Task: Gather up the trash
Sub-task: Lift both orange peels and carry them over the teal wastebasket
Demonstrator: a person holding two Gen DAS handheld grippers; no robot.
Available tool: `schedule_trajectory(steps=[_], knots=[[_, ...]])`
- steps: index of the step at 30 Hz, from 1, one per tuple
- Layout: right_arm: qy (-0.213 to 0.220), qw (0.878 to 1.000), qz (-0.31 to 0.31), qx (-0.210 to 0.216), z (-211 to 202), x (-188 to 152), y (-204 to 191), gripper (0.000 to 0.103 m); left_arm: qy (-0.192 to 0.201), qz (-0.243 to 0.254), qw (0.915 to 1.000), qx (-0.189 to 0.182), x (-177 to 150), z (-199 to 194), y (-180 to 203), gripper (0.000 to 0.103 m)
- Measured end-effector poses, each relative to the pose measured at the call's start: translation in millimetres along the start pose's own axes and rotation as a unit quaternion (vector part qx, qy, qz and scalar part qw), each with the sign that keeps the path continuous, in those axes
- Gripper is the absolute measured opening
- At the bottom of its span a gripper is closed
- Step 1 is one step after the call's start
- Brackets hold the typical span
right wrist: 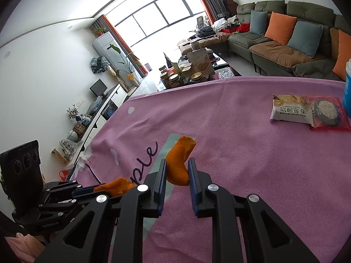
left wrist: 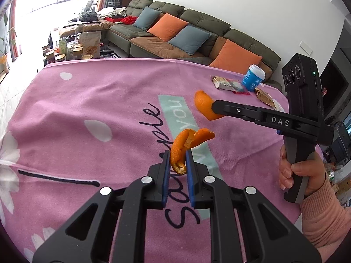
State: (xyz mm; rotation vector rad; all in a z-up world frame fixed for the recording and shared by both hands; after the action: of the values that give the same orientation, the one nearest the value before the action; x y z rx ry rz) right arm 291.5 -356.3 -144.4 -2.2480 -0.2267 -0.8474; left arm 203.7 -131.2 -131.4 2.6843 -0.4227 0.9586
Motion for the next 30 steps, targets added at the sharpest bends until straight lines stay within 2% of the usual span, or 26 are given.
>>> schedule_trajectory(steps=[15, 30], knots=[[0.003, 0.998, -0.001, 0.056, 1, -22, -53, 0.018, 0.026, -0.042, 0.9979, 0.043, -27, -54, -48, 0.014], [-0.02, 0.996, -0.014, 0.082, 16, -46, -94, 0.018, 0.035, -0.089, 0.9931, 0.068, -57, -85, -95, 0.014]])
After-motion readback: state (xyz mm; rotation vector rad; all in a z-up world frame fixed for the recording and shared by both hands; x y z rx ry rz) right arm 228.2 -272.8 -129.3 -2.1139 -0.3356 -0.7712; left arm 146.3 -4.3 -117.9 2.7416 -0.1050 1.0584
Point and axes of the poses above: each gripper's, at about its wrist camera, not at the fingertips, and z roughly the way its jaws point, y to its right, x to its top, the point moved 10 cm from there along z, roughly the way its jaws point, and after that the axes turned 11 degrees about x, right-handed, at the moved point
